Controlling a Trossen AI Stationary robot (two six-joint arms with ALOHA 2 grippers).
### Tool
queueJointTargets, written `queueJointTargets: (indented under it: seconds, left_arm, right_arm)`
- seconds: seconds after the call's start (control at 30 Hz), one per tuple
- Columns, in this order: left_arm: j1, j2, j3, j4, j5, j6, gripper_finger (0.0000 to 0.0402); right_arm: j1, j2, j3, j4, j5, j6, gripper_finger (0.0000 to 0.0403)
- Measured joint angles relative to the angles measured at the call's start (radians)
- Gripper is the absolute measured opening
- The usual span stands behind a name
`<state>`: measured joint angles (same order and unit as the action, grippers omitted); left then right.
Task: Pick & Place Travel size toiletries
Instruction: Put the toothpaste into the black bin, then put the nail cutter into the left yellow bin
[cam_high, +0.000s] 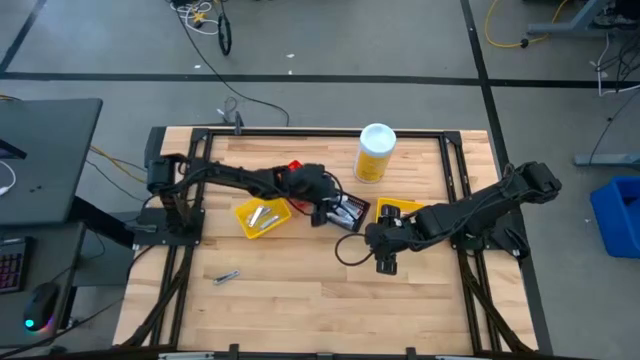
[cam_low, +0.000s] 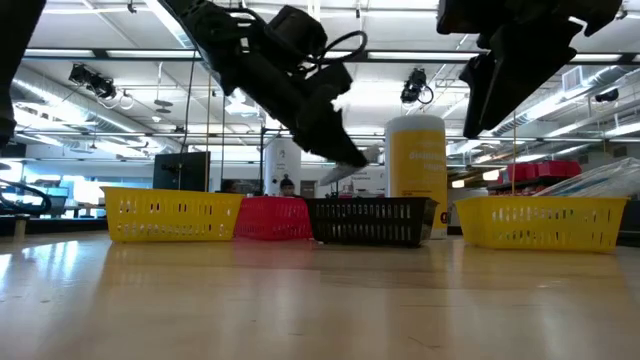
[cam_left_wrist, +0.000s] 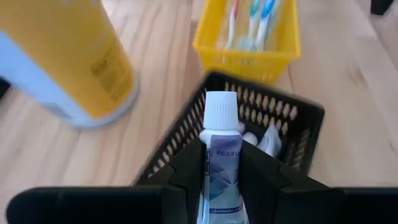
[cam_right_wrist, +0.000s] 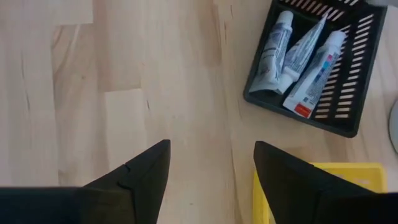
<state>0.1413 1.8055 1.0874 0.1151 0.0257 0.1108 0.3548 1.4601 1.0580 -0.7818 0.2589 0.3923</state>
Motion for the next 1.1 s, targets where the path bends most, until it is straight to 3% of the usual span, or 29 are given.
queueJointTargets:
  seconds: [0.27, 0.5, 0.77, 0.93, 1.1]
  left_arm:
    - [0.004, 0.083, 0.001, 0.082, 0.086, 0.024, 0.0097]
    - [0.002, 0.106, 0.002, 0.075, 0.076, 0.000, 0.0100]
    - [-0.012, 0.103, 0.002, 0.069, 0.073, -0.047, 0.0174]
    - [-0.052, 0.028, 0.001, 0.022, 0.101, -0.051, 0.0196]
    - [-0.097, -0.098, 0.002, -0.172, 0.095, -0.065, 0.0192]
  right_arm:
    - [-0.001, -0.001, 0.000, 0.088, 0.000, 0.000, 0.0241]
    - [-0.001, -0.001, 0.000, 0.108, -0.001, 0.000, 0.0227]
    - [0.002, -0.001, 0.000, 0.109, -0.003, 0.078, 0.0227]
    - [0.014, -0.001, 0.000, 0.109, -0.003, 0.097, 0.0229]
    - [0.023, -0.001, 0.000, 0.114, -0.001, 0.099, 0.0223]
